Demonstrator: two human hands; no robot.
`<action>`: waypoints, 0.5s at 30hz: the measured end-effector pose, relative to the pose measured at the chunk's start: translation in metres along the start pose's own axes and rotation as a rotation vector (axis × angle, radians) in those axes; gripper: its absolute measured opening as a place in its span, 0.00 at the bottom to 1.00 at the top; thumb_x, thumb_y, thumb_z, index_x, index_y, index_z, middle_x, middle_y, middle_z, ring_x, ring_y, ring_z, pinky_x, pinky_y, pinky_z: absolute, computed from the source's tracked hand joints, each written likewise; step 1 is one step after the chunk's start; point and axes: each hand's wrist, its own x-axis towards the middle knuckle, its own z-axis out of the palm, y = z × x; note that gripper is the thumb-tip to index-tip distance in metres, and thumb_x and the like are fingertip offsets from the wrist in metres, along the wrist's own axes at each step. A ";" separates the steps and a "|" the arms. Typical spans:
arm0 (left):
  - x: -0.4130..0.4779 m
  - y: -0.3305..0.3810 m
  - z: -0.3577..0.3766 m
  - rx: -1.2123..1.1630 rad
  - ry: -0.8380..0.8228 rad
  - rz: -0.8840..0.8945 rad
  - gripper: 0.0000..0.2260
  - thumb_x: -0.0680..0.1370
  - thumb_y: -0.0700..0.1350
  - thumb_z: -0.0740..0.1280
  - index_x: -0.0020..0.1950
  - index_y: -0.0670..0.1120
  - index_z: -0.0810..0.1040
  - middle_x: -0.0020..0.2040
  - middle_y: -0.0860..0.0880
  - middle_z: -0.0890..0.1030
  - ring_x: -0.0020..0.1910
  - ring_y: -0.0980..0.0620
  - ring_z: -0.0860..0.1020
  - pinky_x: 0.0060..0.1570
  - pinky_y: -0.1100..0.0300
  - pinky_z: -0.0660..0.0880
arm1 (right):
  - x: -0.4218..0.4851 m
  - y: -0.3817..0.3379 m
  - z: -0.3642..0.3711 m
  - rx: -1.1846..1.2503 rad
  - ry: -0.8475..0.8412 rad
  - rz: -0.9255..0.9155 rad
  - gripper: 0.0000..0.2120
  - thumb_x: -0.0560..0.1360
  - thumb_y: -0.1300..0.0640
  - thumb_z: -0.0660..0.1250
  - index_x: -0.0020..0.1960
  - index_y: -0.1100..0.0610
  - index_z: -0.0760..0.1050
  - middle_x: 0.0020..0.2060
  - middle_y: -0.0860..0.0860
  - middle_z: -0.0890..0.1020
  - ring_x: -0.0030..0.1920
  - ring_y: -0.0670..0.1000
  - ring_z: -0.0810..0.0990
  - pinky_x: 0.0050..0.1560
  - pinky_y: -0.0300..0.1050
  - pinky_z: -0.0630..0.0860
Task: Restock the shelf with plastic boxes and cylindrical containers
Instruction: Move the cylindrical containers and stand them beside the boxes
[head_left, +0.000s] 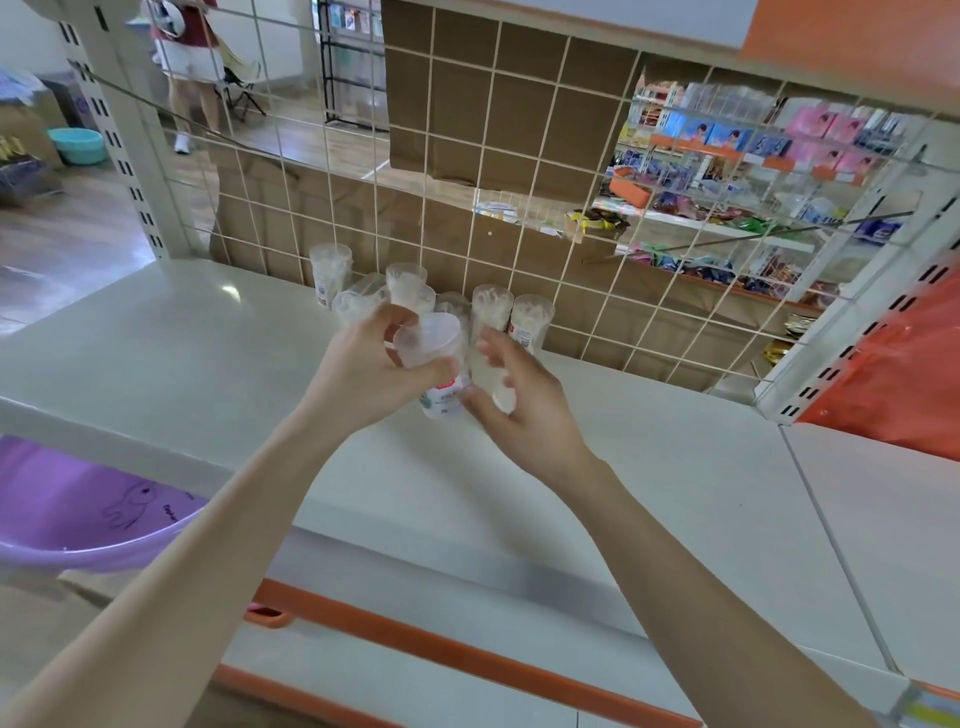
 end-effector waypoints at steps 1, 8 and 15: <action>-0.001 -0.003 0.002 0.021 0.024 -0.018 0.25 0.59 0.59 0.70 0.52 0.53 0.71 0.45 0.57 0.75 0.39 0.62 0.75 0.34 0.69 0.67 | 0.000 0.005 -0.003 -0.028 0.046 0.007 0.25 0.74 0.52 0.65 0.68 0.58 0.67 0.60 0.51 0.76 0.59 0.47 0.72 0.55 0.36 0.65; -0.003 -0.034 0.021 0.124 0.131 -0.115 0.25 0.67 0.52 0.73 0.59 0.46 0.68 0.54 0.50 0.73 0.54 0.46 0.72 0.47 0.56 0.68 | -0.001 0.052 -0.023 -0.119 0.126 0.255 0.18 0.78 0.57 0.60 0.68 0.57 0.67 0.63 0.50 0.71 0.65 0.52 0.68 0.62 0.40 0.62; -0.012 -0.047 0.041 0.169 0.084 -0.185 0.27 0.67 0.52 0.72 0.61 0.46 0.66 0.56 0.49 0.72 0.54 0.44 0.71 0.44 0.57 0.64 | 0.000 0.059 -0.007 -0.007 -0.032 0.337 0.31 0.69 0.56 0.72 0.69 0.52 0.64 0.59 0.45 0.65 0.58 0.41 0.65 0.49 0.21 0.59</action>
